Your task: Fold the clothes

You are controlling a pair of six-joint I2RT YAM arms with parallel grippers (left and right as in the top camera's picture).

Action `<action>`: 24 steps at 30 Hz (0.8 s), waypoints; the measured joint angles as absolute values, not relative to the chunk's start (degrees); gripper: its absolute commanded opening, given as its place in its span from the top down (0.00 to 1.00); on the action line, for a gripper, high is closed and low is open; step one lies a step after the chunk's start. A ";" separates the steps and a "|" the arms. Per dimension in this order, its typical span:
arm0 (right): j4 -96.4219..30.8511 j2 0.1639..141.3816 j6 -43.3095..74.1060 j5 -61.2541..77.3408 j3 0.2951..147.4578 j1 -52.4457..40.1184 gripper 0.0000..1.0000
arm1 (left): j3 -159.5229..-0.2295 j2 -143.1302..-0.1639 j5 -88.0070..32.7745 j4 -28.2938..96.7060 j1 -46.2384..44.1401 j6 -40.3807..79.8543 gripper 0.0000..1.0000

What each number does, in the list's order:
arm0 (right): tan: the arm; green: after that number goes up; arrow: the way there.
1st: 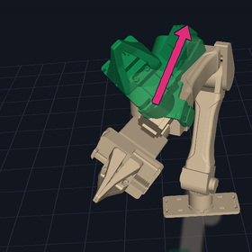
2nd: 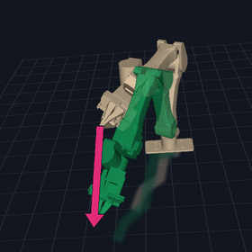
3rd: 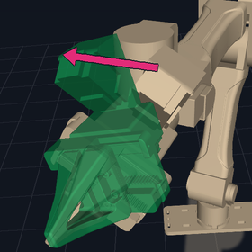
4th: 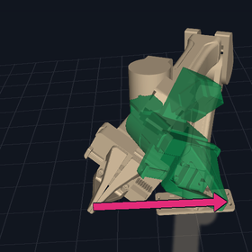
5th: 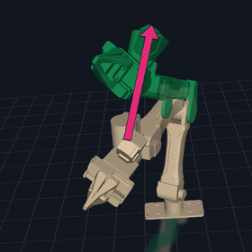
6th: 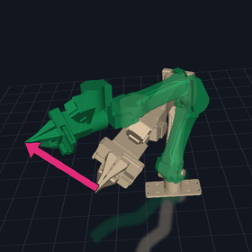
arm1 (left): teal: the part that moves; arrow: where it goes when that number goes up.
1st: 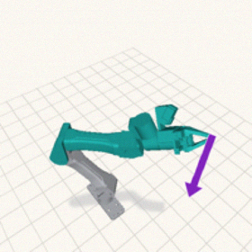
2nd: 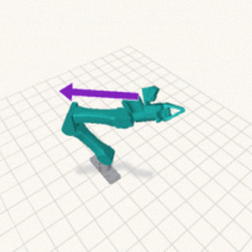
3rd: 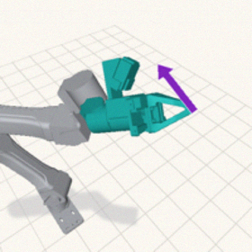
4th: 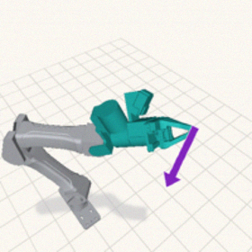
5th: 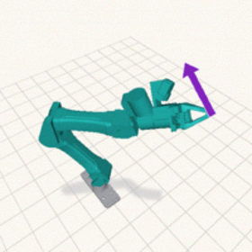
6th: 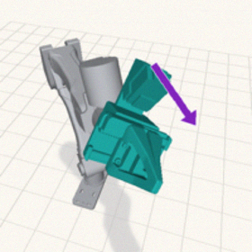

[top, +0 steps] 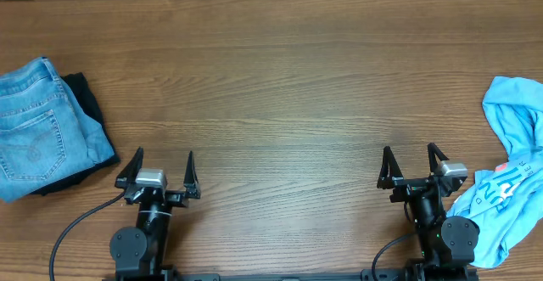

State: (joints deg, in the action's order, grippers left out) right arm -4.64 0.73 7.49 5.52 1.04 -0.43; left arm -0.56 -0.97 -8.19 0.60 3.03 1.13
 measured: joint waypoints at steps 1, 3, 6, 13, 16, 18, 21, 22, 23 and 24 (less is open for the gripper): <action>-4.62 0.73 7.46 5.54 1.04 -0.43 0.00 | -0.51 -0.89 -8.27 2.37 3.03 1.19 0.00; -4.64 0.73 7.49 5.52 1.04 -0.43 0.00 | -0.47 -0.82 -8.34 3.55 3.03 1.78 0.00; -4.62 0.73 7.49 5.52 1.04 -0.43 0.00 | -0.47 -0.80 -8.34 3.55 3.03 2.63 0.00; -4.60 0.73 7.46 5.52 1.04 -0.43 0.00 | -0.47 -0.80 -8.34 3.55 3.03 3.05 0.00; -4.62 0.73 7.46 5.52 1.04 -0.43 0.00 | -0.47 -0.80 -8.34 3.55 3.03 3.05 0.00; -4.64 0.73 7.49 5.52 1.04 -0.43 0.00 | -0.47 -0.80 -8.34 3.55 3.03 3.05 0.00; -4.64 0.73 7.46 5.52 1.04 -0.43 0.00 | -0.47 -0.80 -8.34 3.55 3.03 3.05 0.00; -4.64 0.73 7.49 5.52 1.04 -0.43 0.00 | -0.47 -0.80 -8.34 3.55 3.03 3.05 0.00; -4.64 0.73 7.46 5.52 1.04 -0.43 0.00 | -0.47 -0.80 -8.34 3.55 3.03 3.05 0.00; -4.62 0.73 7.44 5.54 1.04 -0.43 0.00 | -0.47 -0.80 -8.34 3.55 3.03 3.05 0.00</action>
State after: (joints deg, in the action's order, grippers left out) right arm -4.62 0.73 7.44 5.54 1.04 -0.43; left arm -0.47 -0.80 -8.34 3.55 3.03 3.05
